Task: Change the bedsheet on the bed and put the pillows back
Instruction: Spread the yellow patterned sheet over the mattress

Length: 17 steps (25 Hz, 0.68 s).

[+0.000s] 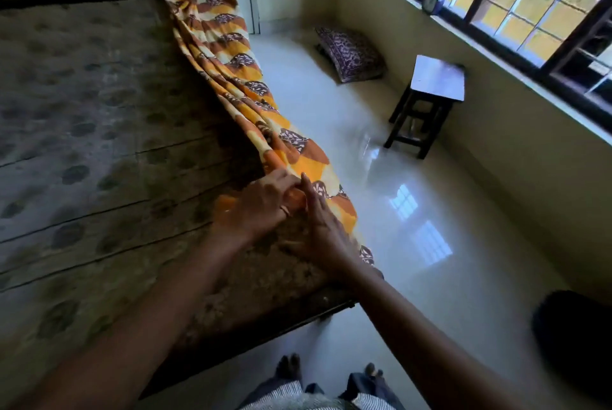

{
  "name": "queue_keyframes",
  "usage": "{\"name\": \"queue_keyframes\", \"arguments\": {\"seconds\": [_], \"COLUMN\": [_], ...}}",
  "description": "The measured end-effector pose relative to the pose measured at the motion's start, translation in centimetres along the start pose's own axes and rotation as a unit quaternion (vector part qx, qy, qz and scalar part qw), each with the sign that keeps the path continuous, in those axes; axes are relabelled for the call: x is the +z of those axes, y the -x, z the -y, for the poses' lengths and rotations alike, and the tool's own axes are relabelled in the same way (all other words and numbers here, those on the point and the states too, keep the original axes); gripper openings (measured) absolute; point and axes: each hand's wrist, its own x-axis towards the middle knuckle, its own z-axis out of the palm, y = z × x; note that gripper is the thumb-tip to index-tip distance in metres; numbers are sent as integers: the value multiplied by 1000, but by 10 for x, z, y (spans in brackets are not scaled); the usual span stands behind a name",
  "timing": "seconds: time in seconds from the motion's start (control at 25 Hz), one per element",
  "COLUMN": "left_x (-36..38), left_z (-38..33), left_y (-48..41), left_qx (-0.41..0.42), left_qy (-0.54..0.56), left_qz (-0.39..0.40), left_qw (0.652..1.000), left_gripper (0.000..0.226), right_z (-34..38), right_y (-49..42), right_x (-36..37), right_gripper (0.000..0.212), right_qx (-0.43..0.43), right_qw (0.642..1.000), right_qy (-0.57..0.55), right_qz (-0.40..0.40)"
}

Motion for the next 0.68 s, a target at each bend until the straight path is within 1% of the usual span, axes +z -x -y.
{"name": "queue_keyframes", "arguments": {"seconds": [0.04, 0.08, 0.12, 0.16, 0.2, 0.28, 0.32, 0.4, 0.44, 0.48, 0.56, 0.68], "left_x": [-2, 0, 2, 4, 5, 4, 1, -9, -15, -23, -45, -89], "left_z": [-3, 0, 9, 21, 36, 66, 76, 80, 78, 77, 80, 100], "left_y": [7, 18, 31, 43, 54, 73, 80, 98, 107, 114, 130, 174], "left_qx": [37, 56, 57, 45, 25, -5, -18, -35, -31, -14, 43, 135], "left_qy": [-22, -49, -71, -81, -79, -69, -49, 49, 90, 104, 52, -67], "left_qz": [6, 6, 7, 6, 1, -23, -33, -18, -9, -12, -26, 4], "left_qw": [999, 997, 996, 996, 997, 997, 998, 998, 995, 994, 997, 989], "left_gripper": [31, 35, 40, 41, 37, 18, 15, 46, 58, 63, 58, 61], "right_z": [11, 16, 15, 12, 8, 8, 8, 8, 9, 9, 16, 46], "right_y": [-3, -8, -9, -6, -2, 14, 23, 39, 48, 55, 71, 91], "right_x": [11, 14, 13, 9, 4, -1, -2, 2, 5, 8, 18, 50], "right_gripper": [86, 70, 54, 44, 38, 34, 34, 37, 38, 37, 32, 23], "right_qx": [9, 19, 21, 15, 11, 15, 17, 23, 24, 23, 1, -71], "right_qw": [999, 997, 994, 991, 990, 987, 985, 983, 982, 982, 982, 984], "right_qy": [-14, -14, 1, 11, 9, -3, -9, 2, 24, 46, 78, 107], "right_qz": [-32, -75, -110, -131, -139, -159, -171, -185, -186, -182, -171, -126]}}
